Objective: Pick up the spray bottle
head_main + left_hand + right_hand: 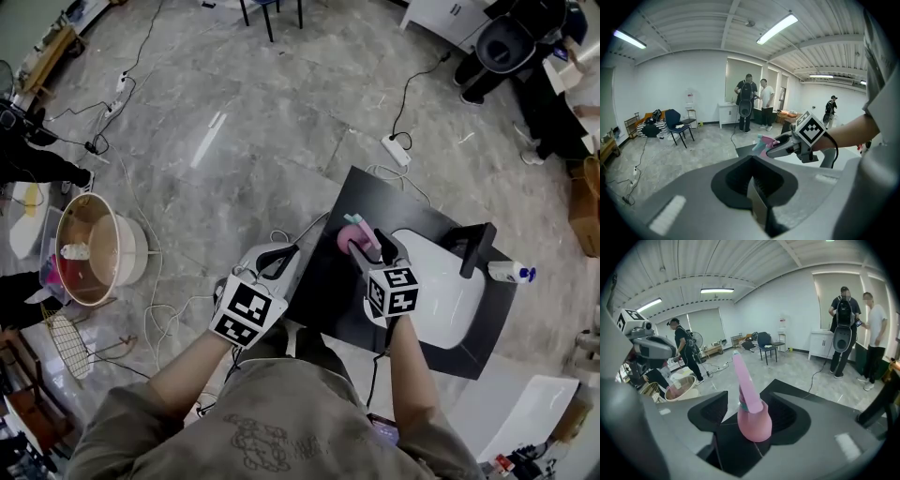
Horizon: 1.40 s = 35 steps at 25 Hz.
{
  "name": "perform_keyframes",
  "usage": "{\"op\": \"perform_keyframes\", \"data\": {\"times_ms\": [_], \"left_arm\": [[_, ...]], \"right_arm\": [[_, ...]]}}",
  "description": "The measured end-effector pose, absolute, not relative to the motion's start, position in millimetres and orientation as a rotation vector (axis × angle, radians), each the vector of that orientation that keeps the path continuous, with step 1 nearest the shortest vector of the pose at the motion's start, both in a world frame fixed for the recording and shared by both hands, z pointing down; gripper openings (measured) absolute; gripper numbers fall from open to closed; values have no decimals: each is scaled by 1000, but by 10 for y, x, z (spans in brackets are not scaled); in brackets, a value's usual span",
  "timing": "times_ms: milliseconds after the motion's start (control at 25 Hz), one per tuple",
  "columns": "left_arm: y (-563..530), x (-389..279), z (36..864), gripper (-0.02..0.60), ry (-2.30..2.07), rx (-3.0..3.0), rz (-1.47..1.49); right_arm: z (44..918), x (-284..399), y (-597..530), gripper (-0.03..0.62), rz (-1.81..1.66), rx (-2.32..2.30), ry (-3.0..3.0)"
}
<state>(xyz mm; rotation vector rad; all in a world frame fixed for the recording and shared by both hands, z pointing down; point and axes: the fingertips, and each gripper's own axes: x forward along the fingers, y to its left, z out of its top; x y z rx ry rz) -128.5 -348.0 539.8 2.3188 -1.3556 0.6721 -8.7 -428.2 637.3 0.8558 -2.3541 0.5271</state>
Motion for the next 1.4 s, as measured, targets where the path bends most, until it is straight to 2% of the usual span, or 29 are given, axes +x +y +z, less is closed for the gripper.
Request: {"op": "perform_keyframes", "data": {"times_ms": [200, 280, 680, 1400], "left_arm": [[-3405, -1345, 5475, 0, -1342, 2302, 709], [-3385, -1347, 5479, 0, -1345, 2299, 711], [-3330, -1275, 5302, 0, -1406, 2324, 664], [-3560, -1200, 3914, 0, -1611, 2574, 473]], "right_arm": [[6438, -119, -4321, 262, 534, 903, -2370], [6437, -102, -4342, 215, 558, 929, -2380], [6126, -24, -4279, 186, 603, 953, -2439], [3840, 328, -4077, 178, 162, 1167, -2623]]}}
